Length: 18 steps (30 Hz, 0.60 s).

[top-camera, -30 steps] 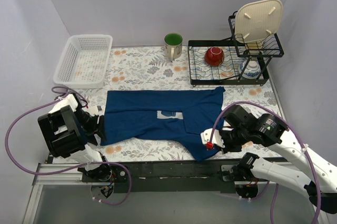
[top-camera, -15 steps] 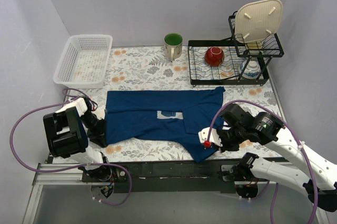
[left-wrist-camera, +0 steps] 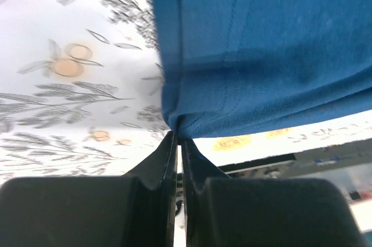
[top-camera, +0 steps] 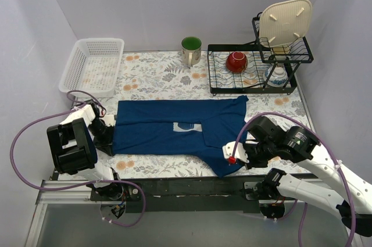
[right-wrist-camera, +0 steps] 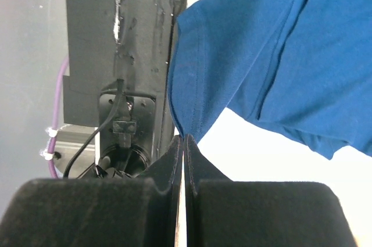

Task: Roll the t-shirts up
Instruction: Fold the T-shirt at the center of the board.

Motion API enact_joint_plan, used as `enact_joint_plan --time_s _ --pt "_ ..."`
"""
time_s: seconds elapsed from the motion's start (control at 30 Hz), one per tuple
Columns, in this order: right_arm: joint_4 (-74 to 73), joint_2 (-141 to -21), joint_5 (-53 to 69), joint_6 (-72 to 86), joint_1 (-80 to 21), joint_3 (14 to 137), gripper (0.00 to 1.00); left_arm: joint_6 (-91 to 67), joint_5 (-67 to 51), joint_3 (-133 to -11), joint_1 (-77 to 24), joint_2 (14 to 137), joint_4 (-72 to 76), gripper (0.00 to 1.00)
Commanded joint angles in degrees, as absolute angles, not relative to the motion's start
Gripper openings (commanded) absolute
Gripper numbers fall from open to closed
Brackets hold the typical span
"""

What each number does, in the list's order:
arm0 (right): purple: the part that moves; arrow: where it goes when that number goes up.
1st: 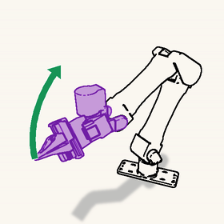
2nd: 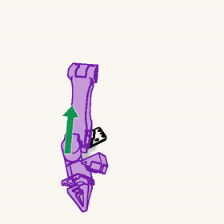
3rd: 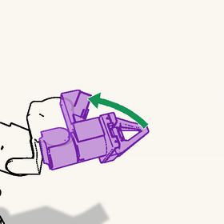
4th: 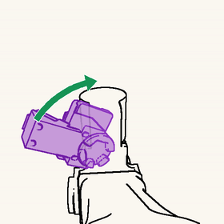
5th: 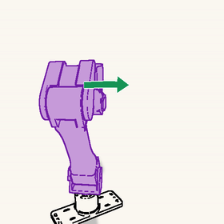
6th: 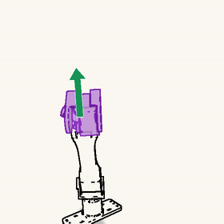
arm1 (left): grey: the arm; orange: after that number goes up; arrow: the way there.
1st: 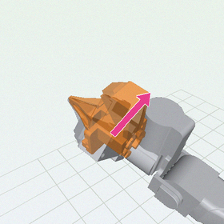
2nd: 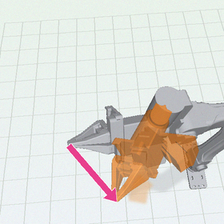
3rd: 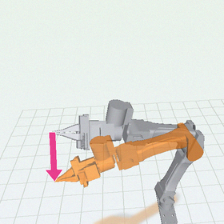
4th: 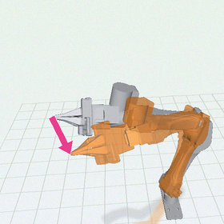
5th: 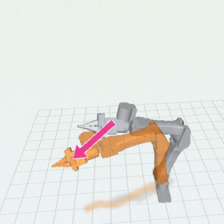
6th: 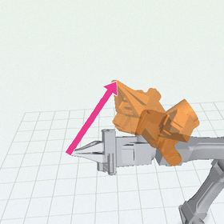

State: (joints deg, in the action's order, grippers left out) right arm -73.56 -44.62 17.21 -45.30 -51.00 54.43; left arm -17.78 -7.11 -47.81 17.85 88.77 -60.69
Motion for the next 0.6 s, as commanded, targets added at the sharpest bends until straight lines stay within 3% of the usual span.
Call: enact_joint_plan --time_s 0.0,0.57 --pt "-74.6 -43.0 14.6 -43.9 -50.9 55.5 0.01 -15.0 -4.5 -50.1 17.8 86.7 -59.1 0.0" --pt "-70.7 -44.6 2.4 -44.6 -49.0 60.9 0.01 -14.9 -10.9 -57.7 17.7 87.1 -63.5 0.0"
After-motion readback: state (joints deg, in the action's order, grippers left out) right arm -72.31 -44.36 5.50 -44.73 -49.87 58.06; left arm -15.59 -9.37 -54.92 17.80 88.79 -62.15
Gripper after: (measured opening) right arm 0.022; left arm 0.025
